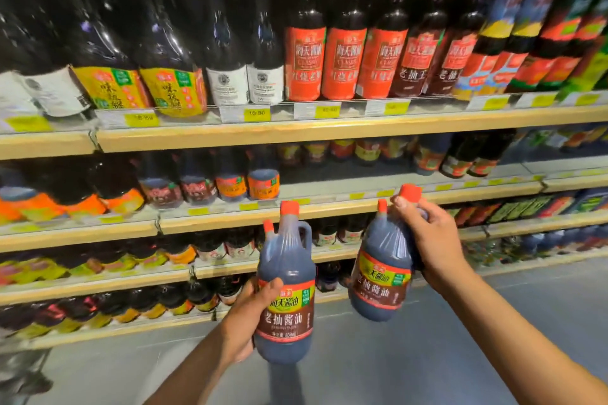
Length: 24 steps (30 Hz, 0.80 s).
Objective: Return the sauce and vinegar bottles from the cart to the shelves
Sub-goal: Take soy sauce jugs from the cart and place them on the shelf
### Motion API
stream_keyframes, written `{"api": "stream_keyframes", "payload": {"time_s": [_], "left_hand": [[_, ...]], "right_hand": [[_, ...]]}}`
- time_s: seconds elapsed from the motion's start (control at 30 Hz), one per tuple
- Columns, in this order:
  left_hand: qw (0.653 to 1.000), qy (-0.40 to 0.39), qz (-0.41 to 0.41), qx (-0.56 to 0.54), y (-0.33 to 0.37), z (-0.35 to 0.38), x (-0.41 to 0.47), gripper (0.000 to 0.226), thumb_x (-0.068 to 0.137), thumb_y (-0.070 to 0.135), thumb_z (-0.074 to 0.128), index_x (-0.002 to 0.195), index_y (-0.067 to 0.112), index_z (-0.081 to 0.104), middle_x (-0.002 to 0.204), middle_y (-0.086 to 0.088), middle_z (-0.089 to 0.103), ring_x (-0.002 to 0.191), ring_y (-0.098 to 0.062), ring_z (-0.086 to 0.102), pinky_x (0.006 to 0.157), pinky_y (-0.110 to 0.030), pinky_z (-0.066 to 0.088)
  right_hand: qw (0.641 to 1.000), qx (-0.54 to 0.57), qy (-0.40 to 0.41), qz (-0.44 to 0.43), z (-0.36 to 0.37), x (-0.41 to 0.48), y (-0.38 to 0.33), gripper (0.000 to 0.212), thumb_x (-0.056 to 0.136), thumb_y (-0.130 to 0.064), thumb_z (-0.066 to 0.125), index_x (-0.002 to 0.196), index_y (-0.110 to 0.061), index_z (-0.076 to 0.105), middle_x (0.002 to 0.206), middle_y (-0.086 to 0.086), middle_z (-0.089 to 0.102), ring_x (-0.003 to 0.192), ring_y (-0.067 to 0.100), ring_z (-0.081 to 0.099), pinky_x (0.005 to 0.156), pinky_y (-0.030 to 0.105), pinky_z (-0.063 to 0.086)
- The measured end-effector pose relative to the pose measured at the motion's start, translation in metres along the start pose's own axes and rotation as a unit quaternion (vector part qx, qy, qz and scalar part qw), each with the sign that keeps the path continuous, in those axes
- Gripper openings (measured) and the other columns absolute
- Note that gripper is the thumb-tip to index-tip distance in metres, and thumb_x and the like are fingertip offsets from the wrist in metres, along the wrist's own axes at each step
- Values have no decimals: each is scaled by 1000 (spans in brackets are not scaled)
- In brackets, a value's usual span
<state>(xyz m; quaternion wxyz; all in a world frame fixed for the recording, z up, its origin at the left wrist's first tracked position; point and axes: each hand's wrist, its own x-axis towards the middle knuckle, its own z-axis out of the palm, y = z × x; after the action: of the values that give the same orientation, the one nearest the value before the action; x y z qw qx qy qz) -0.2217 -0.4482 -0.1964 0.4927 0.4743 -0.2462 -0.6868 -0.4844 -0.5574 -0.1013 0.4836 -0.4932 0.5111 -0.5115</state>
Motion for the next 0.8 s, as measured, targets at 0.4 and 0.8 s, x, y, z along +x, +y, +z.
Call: {"api": "stream_keyframes", "payload": {"time_s": [0.4, 0.8], "left_hand": [[999, 13, 41, 33, 20, -3, 88, 110, 42, 68, 91, 128, 7, 62, 114, -24, 71, 97, -39, 72, 80, -48, 59], [996, 18, 87, -31, -25, -32, 159, 75, 33, 62, 97, 96, 24, 81, 101, -16, 76, 86, -28, 76, 71, -37, 61]], "right_hand": [[976, -77, -102, -177, 39, 130, 34, 10, 91, -6, 71, 100, -7, 71, 96, 1, 73, 93, 6, 66, 84, 23, 51], [912, -132, -135, -364, 75, 208, 98, 22, 86, -4, 76, 106, -6, 68, 102, 2, 70, 98, 13, 67, 89, 27, 53]]}}
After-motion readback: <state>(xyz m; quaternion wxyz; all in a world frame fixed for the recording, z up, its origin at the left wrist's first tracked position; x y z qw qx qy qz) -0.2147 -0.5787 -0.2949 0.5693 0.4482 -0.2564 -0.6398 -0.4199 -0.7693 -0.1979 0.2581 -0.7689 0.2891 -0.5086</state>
